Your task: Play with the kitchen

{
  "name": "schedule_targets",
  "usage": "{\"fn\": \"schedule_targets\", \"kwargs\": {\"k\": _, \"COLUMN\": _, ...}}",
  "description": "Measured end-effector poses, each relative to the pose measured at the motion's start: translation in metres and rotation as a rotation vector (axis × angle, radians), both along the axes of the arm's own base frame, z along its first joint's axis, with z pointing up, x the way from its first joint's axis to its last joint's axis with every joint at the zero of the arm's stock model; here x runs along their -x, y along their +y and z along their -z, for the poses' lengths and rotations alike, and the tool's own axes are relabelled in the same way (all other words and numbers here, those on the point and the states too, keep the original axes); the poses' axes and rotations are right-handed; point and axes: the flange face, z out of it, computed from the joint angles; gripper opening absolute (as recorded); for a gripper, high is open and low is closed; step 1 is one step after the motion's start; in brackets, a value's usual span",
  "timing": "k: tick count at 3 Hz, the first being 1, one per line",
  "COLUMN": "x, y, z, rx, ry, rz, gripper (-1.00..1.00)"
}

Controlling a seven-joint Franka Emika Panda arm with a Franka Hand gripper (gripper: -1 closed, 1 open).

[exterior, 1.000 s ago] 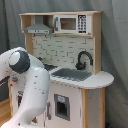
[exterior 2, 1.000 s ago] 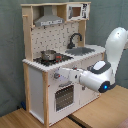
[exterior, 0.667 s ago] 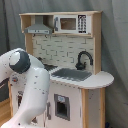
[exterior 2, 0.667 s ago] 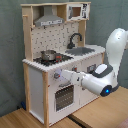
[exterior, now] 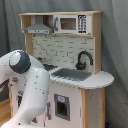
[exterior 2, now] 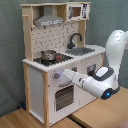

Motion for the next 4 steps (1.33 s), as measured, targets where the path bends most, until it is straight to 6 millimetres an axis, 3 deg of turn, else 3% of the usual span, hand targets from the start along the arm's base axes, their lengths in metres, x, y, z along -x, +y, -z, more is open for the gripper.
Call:
{"fn": "schedule_targets", "kwargs": {"k": 2, "x": -0.003, "y": 0.002, "z": 0.007, "rx": -0.222, "ry": -0.022, "rz": -0.028, "gripper": 1.00}}
{"fn": "schedule_targets", "kwargs": {"k": 4, "x": -0.021, "y": -0.005, "z": 0.036, "rx": -0.404, "ry": -0.032, "rz": -0.049, "gripper": 1.00}}
